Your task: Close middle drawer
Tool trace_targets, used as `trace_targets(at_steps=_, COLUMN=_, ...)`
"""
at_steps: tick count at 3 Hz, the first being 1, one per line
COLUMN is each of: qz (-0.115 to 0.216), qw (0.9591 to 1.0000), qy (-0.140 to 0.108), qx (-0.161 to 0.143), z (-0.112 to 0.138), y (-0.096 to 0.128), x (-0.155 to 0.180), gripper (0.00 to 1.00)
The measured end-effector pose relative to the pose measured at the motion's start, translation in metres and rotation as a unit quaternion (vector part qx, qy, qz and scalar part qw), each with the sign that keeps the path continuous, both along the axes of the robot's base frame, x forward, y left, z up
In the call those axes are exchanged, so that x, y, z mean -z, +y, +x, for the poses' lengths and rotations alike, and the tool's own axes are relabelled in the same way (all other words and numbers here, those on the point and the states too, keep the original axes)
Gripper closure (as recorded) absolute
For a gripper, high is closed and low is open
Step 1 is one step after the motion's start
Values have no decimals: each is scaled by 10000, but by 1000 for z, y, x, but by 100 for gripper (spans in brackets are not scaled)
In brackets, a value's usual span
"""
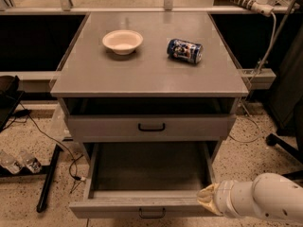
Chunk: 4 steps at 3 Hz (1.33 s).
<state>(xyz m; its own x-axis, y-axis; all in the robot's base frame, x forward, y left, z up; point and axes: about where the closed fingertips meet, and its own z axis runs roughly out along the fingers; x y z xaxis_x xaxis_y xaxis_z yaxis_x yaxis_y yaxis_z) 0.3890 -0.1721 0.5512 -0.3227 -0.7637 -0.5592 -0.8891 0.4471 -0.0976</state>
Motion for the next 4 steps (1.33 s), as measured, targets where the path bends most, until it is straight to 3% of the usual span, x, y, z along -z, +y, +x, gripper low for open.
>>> trace_targets(at_steps=2, qz=86, qw=9988, qy=490, qx=39, z=-33, y=10, x=51, gripper=100)
trace_targets(at_steps=3, qz=192, qw=9978, qy=630, qx=-65, z=-45, y=25, x=83, gripper=100)
trace_targets(at_steps=4, qz=277, qw=9976, qy=606, qx=-199, z=-42, y=44, x=109, gripper=100)
